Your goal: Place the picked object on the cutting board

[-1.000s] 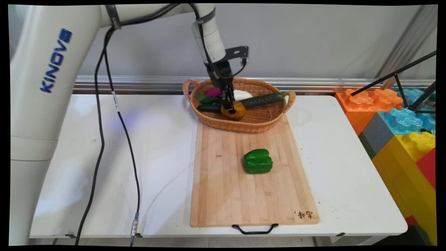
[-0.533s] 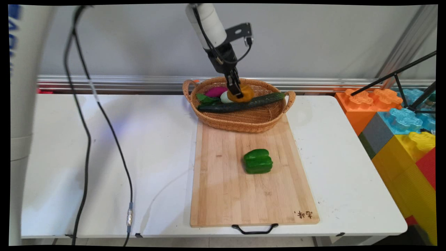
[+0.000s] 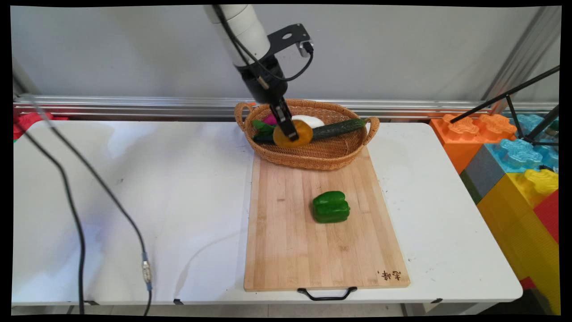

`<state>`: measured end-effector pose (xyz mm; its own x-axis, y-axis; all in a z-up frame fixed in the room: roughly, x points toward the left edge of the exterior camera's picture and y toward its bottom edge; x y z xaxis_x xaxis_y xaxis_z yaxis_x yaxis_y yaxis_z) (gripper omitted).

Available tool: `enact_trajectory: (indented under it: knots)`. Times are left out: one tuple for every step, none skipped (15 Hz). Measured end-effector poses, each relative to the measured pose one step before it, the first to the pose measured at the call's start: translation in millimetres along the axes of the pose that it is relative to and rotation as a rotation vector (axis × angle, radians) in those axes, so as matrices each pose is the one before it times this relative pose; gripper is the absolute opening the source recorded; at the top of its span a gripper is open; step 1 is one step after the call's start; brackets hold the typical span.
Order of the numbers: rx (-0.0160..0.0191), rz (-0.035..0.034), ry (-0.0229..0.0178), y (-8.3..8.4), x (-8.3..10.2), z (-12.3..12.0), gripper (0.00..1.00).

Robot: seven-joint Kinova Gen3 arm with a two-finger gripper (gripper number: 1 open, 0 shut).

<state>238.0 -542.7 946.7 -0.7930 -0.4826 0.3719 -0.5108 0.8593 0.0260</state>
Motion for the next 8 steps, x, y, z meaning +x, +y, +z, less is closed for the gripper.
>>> enact_trajectory:
  knots:
    - [-0.03170, -0.01479, 0.01491, 20.01, -1.45, -3.87, 0.00]
    - [-0.02884, -0.01190, 0.01296, 19.39, -1.03, -2.15, 0.00]
    - [-0.02398, -0.00863, 0.01037, 16.24, -0.55, -0.17, 0.00]
    - [-0.01448, -0.00492, 0.00819, 10.40, -0.10, 0.53, 0.00]
    - [-0.01976, -0.00521, 0.01145, 14.10, 0.33, 1.83, 0.00]
    - [-0.01090, -0.00262, 0.00812, 8.88, -0.01, 1.60, 0.00]
    - [-0.01724, -0.00450, 0.01473, 14.84, -0.59, 3.88, 0.00]
    - [-0.00975, 0.00023, 0.01160, 10.80, -0.25, 4.54, 0.00]
